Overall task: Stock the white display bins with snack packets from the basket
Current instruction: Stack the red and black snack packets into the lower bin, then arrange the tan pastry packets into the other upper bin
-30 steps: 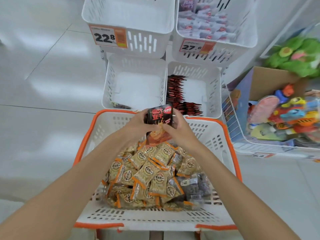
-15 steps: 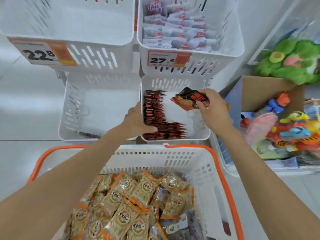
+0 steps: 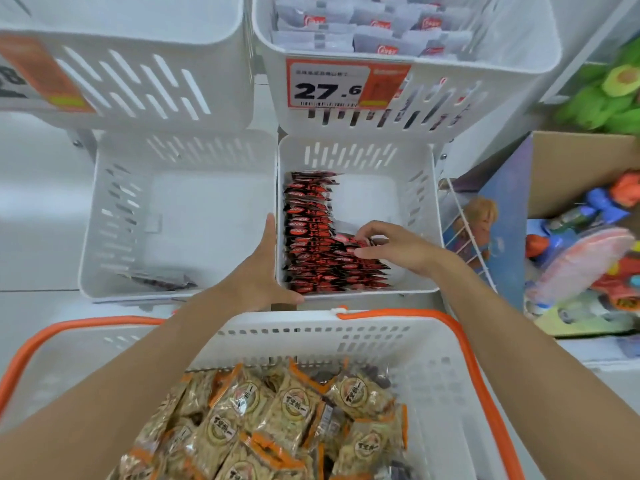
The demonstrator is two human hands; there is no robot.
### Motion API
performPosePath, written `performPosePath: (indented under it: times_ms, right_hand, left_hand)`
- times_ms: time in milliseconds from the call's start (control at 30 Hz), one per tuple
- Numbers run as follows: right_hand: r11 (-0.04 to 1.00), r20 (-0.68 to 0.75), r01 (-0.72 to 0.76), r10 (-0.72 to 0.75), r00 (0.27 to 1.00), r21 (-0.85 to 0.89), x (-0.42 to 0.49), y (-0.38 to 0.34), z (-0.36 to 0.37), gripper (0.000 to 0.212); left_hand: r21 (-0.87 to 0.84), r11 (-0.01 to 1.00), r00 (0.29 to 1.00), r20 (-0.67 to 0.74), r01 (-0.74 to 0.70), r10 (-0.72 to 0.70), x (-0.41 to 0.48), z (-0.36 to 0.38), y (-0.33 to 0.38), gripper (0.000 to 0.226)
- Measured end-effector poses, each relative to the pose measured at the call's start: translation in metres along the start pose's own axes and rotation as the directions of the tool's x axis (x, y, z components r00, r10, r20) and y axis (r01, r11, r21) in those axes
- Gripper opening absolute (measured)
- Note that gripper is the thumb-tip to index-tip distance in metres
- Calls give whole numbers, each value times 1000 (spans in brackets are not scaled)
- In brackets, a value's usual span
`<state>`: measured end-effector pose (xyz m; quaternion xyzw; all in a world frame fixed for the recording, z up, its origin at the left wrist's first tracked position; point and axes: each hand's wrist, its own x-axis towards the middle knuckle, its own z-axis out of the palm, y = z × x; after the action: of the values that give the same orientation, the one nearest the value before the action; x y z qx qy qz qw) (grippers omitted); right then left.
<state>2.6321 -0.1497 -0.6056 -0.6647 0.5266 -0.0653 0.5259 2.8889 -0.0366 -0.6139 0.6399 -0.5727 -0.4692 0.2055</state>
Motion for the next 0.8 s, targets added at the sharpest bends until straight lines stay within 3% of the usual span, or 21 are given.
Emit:
performPosePath:
  times_ms: [267,367,500,600,700,800]
  right_hand:
    - [996,-49,-49,53,997,78,3,-5,11,53]
    - [1000,-146,-15,13,989,-14,-7,-14,9,60]
    - [982,-445,177,-187,876,-64,-47,-36,20,48]
    - [952,-533,304,-277,799,-39,-100,-64,55,33]
    - [937,-459,349,-298,837,30,-146,-78,101,19]
    - [978,-215,206,-207,955,-25,-168,-62,147,14]
  left_hand:
    - [1,1000,1000,-2,-15,15,2,0,-1,139]
    - [17,1000,1000,-26,-11,11,-1,-4,3,135]
    - [62,998,967,-252,-18,34,-21,-6,17,98]
    - [67,987,924,-349,-144,158,-59,-2,34,63]
    - [64,971,905,-354,-228,236,-107,1,33,43]
    - [-17,980,920,-347,-201,182,-154,1,5,39]
